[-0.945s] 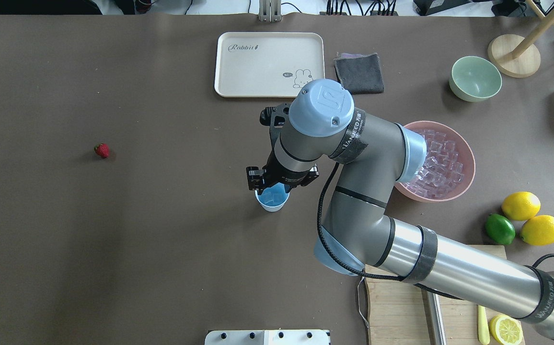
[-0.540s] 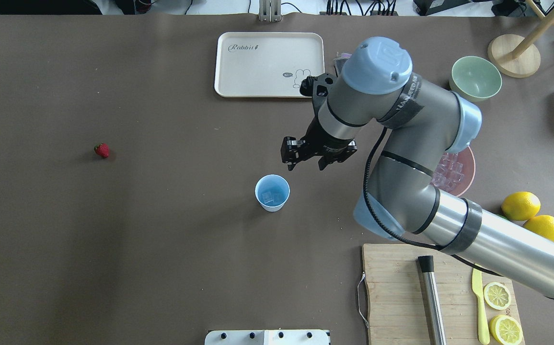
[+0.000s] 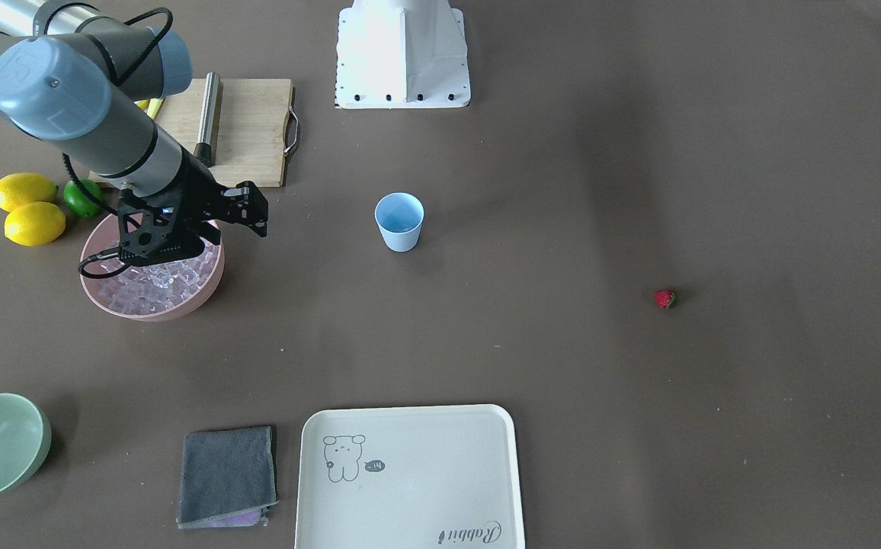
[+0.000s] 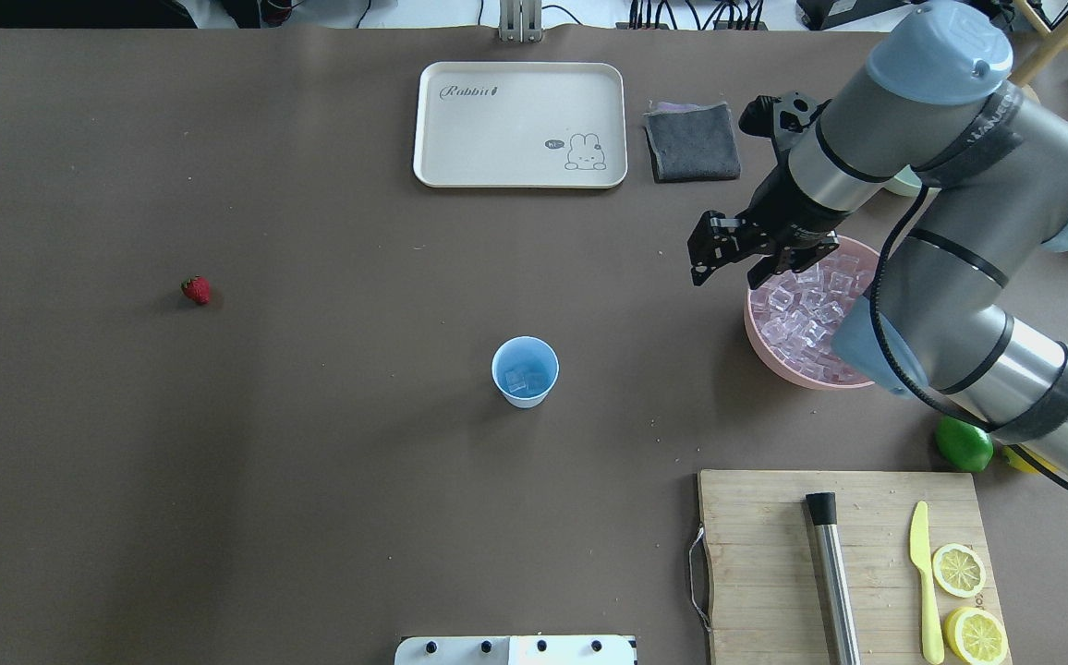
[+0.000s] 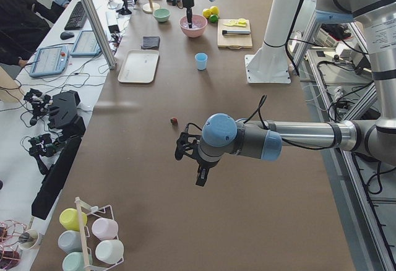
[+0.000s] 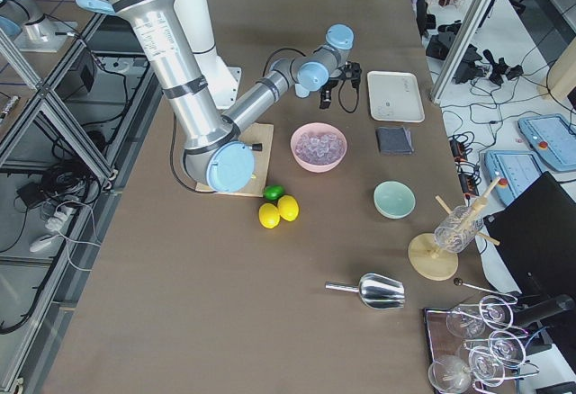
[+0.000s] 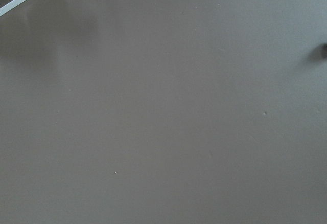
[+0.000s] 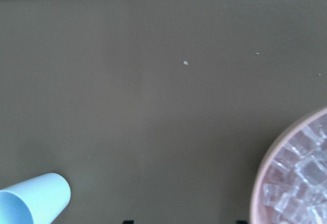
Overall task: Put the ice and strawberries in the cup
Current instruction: 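Return the right gripper to the pink ice bowl, then grasp another ice cube from the bowl with the right gripper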
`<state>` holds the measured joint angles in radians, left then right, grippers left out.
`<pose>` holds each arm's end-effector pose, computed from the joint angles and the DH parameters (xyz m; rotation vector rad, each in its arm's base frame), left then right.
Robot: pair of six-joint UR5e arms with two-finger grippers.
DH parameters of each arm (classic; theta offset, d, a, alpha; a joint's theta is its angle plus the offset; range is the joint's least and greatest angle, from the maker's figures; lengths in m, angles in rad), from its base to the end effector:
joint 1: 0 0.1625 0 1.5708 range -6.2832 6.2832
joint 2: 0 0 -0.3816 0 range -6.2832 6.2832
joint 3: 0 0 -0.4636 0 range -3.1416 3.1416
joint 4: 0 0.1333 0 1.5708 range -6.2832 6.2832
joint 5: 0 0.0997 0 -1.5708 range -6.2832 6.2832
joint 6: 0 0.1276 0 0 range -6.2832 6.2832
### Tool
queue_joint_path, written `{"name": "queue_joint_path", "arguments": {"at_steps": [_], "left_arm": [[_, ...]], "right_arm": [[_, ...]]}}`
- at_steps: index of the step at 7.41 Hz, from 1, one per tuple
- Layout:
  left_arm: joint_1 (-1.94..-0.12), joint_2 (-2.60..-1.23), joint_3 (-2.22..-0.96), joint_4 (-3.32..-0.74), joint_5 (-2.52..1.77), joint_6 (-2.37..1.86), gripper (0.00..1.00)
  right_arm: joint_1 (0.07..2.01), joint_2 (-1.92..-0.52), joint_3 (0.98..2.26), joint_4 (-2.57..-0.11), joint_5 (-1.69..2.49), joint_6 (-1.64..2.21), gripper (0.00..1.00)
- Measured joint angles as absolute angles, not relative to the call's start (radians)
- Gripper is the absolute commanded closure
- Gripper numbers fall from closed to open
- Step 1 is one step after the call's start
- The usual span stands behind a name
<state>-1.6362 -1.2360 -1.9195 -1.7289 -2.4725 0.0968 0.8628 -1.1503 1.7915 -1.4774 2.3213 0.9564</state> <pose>-0.0625 -0.4468 0.5774 0.2326 0.8837 0.1067 -0.3965 -0.5344 0.2360 -0.0584 -0.9955 -0.0480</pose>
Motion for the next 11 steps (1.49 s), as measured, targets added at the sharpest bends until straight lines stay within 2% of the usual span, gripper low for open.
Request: {"name": "queue_joint_path", "arguments": {"at_steps": [5,8,11], "left_arm": [[-1.641,-1.236,-1.919,-1.727,-2.478,0.097,0.03],[-1.641,-1.238,-1.920,-1.727,-2.479,0.097,0.02],[-1.642,-1.239,-1.920,-1.727,-2.479,0.097,0.02]], "right_arm": [[0.928,-1.306,1.777,-1.390,2.329,0.835,0.26],[0.923,-1.323,1.719,-1.280,2.333,0.870,0.26],[0.871,-1.319,1.728,-1.259,2.337,0.956,0.28]]}}
